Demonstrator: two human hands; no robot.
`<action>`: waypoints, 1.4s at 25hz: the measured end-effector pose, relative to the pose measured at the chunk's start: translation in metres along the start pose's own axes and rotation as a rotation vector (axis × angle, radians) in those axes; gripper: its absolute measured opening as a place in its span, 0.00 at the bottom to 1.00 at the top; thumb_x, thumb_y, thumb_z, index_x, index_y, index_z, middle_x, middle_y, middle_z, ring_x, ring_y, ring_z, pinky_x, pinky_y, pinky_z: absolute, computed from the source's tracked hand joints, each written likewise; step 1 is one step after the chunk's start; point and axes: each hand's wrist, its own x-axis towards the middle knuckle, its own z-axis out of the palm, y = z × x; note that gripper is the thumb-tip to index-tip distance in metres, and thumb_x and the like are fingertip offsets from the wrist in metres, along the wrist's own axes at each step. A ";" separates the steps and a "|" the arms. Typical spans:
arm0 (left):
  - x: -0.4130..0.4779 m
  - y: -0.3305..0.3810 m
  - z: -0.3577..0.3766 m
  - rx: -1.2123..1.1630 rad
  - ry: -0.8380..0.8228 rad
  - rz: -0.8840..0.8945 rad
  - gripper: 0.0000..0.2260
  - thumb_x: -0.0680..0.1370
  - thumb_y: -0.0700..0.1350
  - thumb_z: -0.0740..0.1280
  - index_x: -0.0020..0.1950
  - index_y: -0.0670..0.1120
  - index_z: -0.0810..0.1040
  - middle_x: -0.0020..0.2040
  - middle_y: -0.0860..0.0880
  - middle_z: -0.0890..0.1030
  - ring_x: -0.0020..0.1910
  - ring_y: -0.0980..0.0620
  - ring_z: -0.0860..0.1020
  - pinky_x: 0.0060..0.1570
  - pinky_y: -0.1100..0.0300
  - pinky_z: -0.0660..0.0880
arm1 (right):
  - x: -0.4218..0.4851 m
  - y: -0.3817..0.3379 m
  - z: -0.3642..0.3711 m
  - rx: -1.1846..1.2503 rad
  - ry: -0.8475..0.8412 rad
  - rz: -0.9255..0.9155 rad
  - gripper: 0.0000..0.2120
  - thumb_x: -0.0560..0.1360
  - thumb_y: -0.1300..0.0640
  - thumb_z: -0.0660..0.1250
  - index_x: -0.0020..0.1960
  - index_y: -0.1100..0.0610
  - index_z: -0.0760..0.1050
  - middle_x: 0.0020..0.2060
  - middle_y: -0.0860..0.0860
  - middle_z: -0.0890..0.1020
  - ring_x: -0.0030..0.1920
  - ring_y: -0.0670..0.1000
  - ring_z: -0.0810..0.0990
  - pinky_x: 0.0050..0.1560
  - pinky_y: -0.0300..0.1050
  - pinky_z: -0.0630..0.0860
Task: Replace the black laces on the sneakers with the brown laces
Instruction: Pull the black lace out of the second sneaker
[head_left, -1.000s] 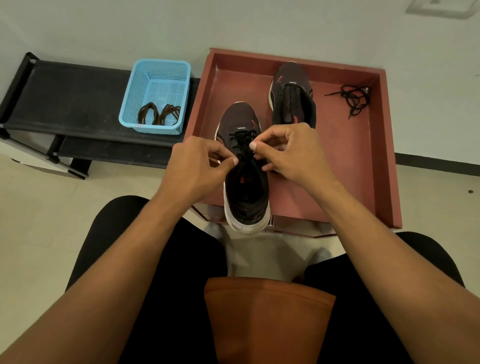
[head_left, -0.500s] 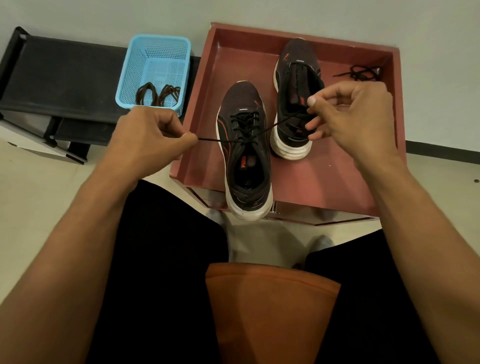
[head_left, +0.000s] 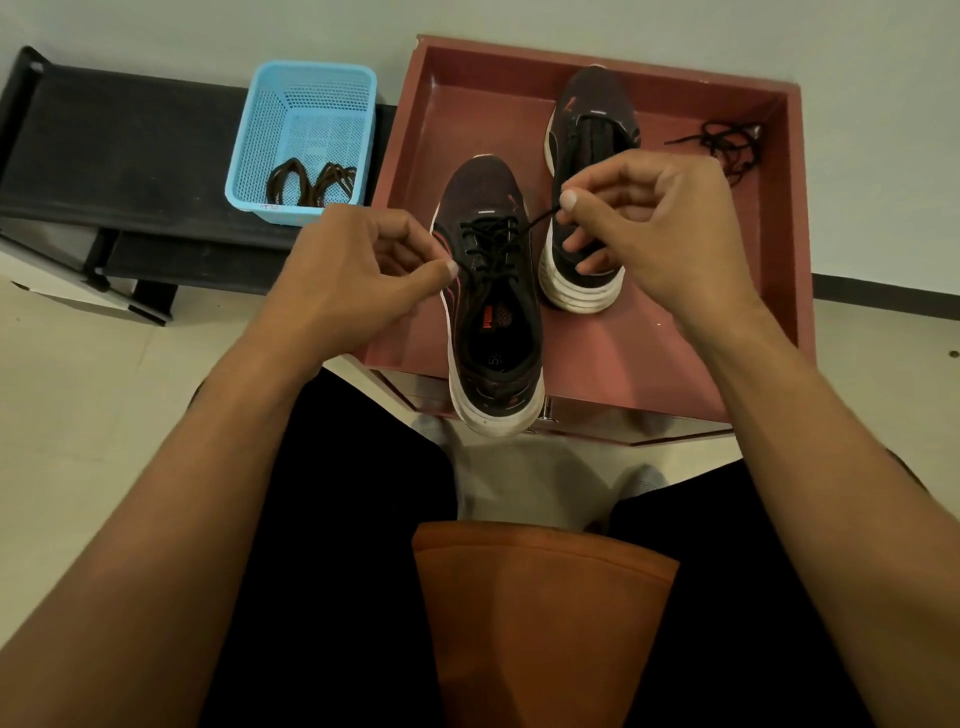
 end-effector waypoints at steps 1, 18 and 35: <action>-0.001 0.003 0.006 -0.021 -0.031 0.029 0.04 0.78 0.48 0.76 0.49 0.49 0.86 0.39 0.47 0.86 0.36 0.45 0.84 0.41 0.48 0.84 | 0.000 0.000 0.003 0.025 -0.034 0.000 0.06 0.79 0.59 0.75 0.55 0.61 0.84 0.42 0.55 0.88 0.39 0.53 0.89 0.38 0.48 0.85; 0.032 -0.008 0.039 0.293 0.049 0.157 0.04 0.75 0.56 0.78 0.48 0.59 0.87 0.38 0.63 0.79 0.35 0.62 0.77 0.37 0.68 0.67 | 0.002 0.013 0.024 -0.449 -0.298 -0.182 0.05 0.76 0.51 0.77 0.52 0.49 0.87 0.49 0.43 0.85 0.41 0.39 0.83 0.44 0.29 0.76; 0.034 -0.013 0.036 -0.059 -0.094 0.167 0.10 0.76 0.45 0.72 0.56 0.48 0.78 0.45 0.51 0.83 0.38 0.39 0.81 0.40 0.40 0.83 | 0.003 0.010 0.027 -0.169 -0.240 -0.047 0.05 0.75 0.62 0.75 0.45 0.54 0.83 0.39 0.45 0.86 0.37 0.44 0.85 0.37 0.33 0.78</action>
